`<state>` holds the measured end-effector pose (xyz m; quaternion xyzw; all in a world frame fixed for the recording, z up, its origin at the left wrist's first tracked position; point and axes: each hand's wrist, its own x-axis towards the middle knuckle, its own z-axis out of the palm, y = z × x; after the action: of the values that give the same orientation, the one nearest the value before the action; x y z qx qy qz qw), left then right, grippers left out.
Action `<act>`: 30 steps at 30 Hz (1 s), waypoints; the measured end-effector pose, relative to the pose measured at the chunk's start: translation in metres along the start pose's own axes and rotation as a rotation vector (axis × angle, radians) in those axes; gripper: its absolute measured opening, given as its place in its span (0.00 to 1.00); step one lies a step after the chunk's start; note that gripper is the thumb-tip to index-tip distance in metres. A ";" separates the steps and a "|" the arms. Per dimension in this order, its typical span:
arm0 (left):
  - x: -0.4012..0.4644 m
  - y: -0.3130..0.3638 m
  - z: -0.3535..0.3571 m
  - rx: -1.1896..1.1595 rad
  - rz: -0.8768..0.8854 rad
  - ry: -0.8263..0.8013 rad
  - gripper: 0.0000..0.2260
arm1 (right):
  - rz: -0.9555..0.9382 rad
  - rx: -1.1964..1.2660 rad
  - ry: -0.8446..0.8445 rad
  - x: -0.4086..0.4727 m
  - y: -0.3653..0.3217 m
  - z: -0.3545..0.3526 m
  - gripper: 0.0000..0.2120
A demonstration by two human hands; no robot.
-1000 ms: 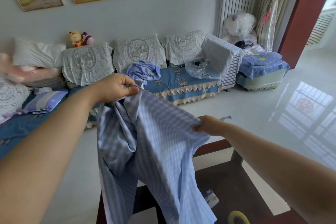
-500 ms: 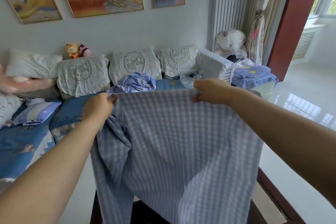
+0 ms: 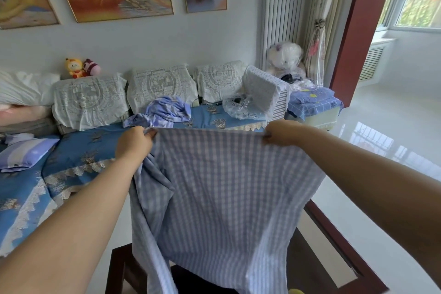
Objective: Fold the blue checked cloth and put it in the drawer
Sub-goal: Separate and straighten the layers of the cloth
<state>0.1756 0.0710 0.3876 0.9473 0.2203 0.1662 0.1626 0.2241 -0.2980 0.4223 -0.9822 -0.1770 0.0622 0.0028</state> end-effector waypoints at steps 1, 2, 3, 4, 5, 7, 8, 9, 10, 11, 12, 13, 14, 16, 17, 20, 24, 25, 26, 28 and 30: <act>-0.001 0.001 0.002 -0.007 -0.005 -0.001 0.21 | 0.010 -0.011 -0.011 -0.002 0.002 0.001 0.16; -0.002 0.001 0.005 -0.019 -0.010 -0.004 0.21 | 0.023 -0.026 -0.016 -0.003 0.005 0.001 0.15; -0.004 0.002 0.008 -0.029 -0.007 -0.006 0.20 | 0.038 -0.044 -0.018 -0.004 0.008 0.001 0.15; -0.006 0.003 0.010 -0.036 -0.003 -0.009 0.19 | 0.057 -0.055 -0.013 -0.005 0.012 0.002 0.15; -0.007 0.005 0.013 -0.041 0.004 -0.011 0.19 | 0.075 -0.051 -0.003 -0.004 0.016 0.004 0.16; -0.008 0.009 0.017 -0.054 0.011 -0.018 0.17 | 0.104 -0.017 0.018 -0.005 0.023 0.008 0.16; -0.007 0.011 0.017 -0.060 0.015 -0.024 0.17 | 0.112 0.003 0.032 -0.007 0.026 0.010 0.16; -0.007 0.012 0.018 -0.064 0.021 -0.029 0.17 | 0.116 0.026 0.044 -0.008 0.029 0.012 0.15; -0.006 0.013 0.018 -0.065 0.027 -0.034 0.17 | 0.123 0.049 0.056 -0.009 0.033 0.013 0.14; -0.005 0.013 0.018 -0.063 0.033 -0.037 0.17 | 0.136 0.062 0.069 -0.010 0.037 0.015 0.13; -0.005 0.012 0.019 -0.067 0.038 -0.039 0.17 | 0.151 0.058 0.078 -0.012 0.041 0.016 0.11; -0.005 0.012 0.019 -0.074 0.046 -0.040 0.17 | 0.166 0.048 0.075 -0.013 0.045 0.017 0.11; -0.006 0.012 0.019 -0.082 0.052 -0.042 0.17 | 0.179 0.036 0.062 -0.015 0.049 0.019 0.10; -0.007 0.012 0.020 -0.088 0.050 -0.050 0.16 | 0.208 0.035 0.046 -0.017 0.056 0.024 0.11; -0.007 0.012 0.019 -0.085 0.042 -0.058 0.17 | 0.224 0.057 0.046 -0.018 0.061 0.028 0.12; -0.008 0.008 0.019 -0.113 0.008 -0.076 0.16 | 0.259 0.227 0.046 -0.023 0.069 0.033 0.17; -0.013 0.014 0.018 -0.135 -0.058 -0.098 0.13 | 0.340 0.465 0.086 -0.021 0.064 0.032 0.18; -0.015 0.021 0.018 -0.146 -0.056 -0.114 0.13 | 0.378 0.500 0.100 -0.017 0.058 0.032 0.17; -0.017 0.029 0.018 -0.159 -0.047 -0.130 0.13 | 0.395 0.540 0.107 -0.015 0.050 0.030 0.15; -0.023 0.049 0.020 -0.177 -0.009 -0.141 0.13 | 0.388 0.587 0.117 -0.009 0.026 0.027 0.09; -0.036 0.071 0.024 -0.170 0.062 -0.149 0.15 | 0.360 0.596 0.137 -0.002 -0.002 0.024 0.09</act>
<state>0.1802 -0.0124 0.3846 0.9462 0.1632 0.1182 0.2531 0.2191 -0.2974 0.3987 -0.9556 0.0255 0.0447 0.2902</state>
